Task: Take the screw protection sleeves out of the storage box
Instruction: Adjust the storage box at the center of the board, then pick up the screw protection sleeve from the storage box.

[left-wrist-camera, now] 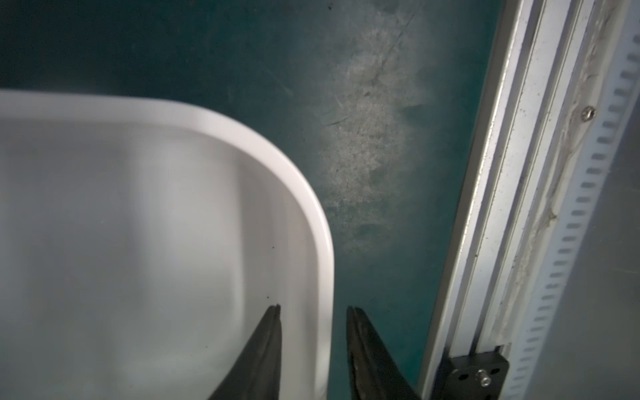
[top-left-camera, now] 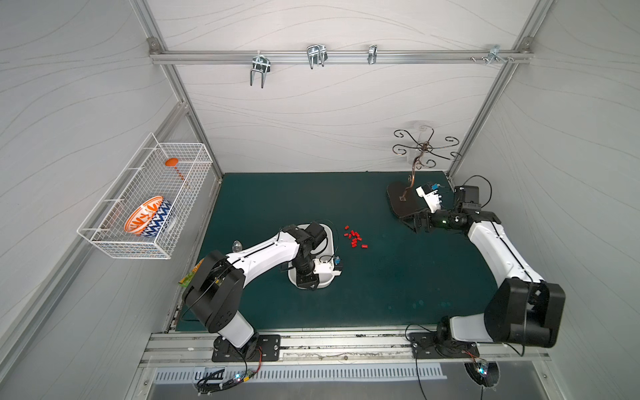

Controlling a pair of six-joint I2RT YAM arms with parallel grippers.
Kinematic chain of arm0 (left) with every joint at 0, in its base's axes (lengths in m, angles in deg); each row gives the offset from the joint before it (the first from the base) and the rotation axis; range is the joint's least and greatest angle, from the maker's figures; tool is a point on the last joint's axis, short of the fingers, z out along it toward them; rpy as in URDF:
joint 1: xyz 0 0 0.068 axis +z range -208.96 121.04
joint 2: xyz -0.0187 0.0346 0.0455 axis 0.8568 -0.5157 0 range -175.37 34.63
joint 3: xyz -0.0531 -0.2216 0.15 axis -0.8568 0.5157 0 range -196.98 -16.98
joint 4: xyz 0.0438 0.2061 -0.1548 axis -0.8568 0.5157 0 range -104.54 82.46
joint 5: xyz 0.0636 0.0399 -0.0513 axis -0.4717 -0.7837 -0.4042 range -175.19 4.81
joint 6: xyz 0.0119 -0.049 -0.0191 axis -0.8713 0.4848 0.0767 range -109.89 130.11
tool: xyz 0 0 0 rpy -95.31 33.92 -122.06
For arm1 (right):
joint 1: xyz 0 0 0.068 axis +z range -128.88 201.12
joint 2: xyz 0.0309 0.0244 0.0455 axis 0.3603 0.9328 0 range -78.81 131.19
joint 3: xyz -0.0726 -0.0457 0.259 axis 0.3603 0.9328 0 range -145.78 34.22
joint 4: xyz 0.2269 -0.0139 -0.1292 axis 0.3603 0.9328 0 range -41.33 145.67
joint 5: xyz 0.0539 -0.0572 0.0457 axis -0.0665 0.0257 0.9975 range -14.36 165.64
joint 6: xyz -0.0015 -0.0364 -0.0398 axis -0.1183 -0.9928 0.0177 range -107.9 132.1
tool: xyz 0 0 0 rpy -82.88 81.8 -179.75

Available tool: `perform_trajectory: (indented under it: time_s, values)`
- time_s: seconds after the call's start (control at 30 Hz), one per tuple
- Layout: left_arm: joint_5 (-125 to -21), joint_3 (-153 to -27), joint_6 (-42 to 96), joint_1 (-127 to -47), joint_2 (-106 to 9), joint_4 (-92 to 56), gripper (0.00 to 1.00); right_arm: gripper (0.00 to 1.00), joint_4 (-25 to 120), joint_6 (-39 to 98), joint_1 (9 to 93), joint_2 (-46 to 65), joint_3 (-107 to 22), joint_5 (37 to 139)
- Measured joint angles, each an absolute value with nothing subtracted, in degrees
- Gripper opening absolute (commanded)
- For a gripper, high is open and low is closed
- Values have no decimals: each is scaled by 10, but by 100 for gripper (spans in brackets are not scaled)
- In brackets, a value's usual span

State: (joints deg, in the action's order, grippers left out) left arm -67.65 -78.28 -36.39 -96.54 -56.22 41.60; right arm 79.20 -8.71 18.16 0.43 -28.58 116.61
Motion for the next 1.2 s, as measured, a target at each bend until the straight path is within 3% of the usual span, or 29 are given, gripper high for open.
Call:
perform_trajectory:
  time_s: [0.27, 0.6, 1.0, 1.2]
  values:
    - [-654, -888, -304, -899, -549, 438, 45, 99, 792, -88, 183, 4, -286, 1166]
    - [-841, -934, -231, -871, -661, 391, 41, 99, 792, -94, 209, 4, -285, 1167]
    - [-975, -974, -222, -871, -739, 351, 38, 96, 762, -128, 464, 6, -234, 1195]
    - [-999, -989, -221, -871, -767, 345, 35, 96, 730, -125, 519, 23, -229, 1174]
